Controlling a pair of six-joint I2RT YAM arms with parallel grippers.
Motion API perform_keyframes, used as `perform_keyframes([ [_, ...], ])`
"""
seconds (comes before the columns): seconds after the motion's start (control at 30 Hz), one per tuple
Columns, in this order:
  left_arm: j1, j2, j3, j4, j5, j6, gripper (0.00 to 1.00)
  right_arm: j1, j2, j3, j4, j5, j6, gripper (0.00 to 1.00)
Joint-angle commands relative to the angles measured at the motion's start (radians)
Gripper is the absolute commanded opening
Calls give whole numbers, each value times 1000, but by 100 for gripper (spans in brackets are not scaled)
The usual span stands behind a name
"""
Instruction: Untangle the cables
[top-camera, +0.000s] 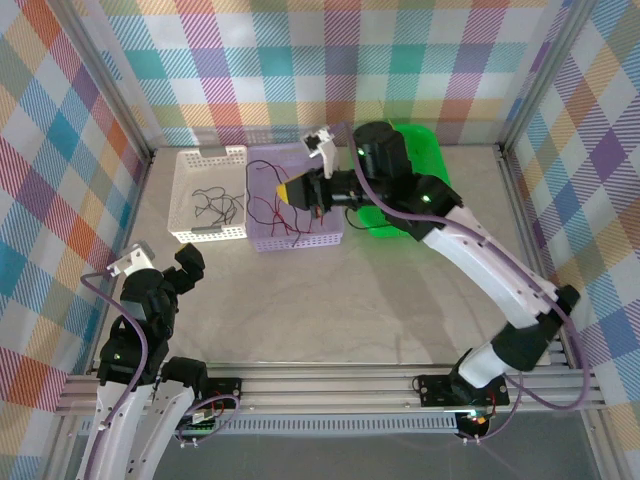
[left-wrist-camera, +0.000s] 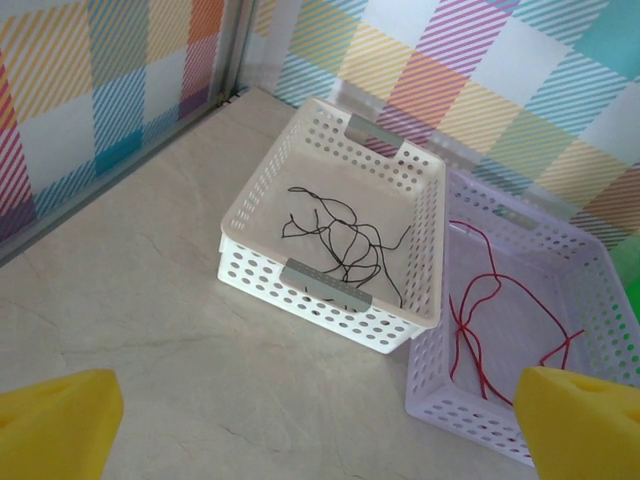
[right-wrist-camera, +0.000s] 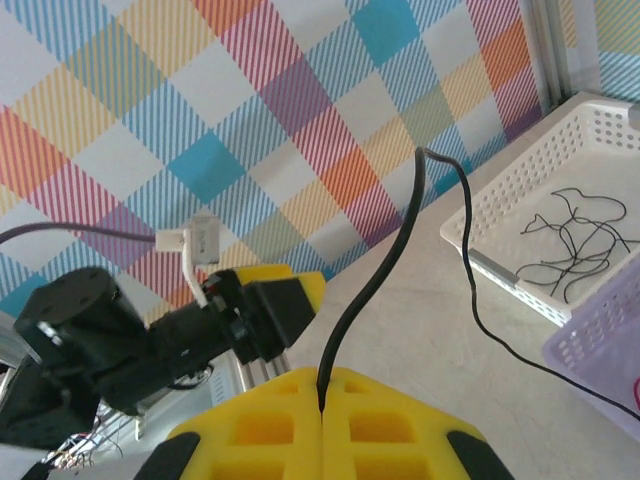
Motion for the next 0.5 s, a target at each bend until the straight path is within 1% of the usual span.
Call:
perform_keyframes([
  [0.0,-10,10,-4,27,-32,4,100,-18,106,137,-26,-60,-12,0],
  [0.1,-10,12,-4,28,-34,8,100,-32,252,284,-63,-102,11,0],
  [0.33,-10,18,-5,25,-29,8,100,-57,638,804,-226,-153,23,0],
  [0.4,-9,20,-5,27,-29,9,100,-63,719,899,-220,-169,36,0],
  [0.47,-9,20,-5,29,-25,9,100,-67,758,922,-175,-182,53,0],
])
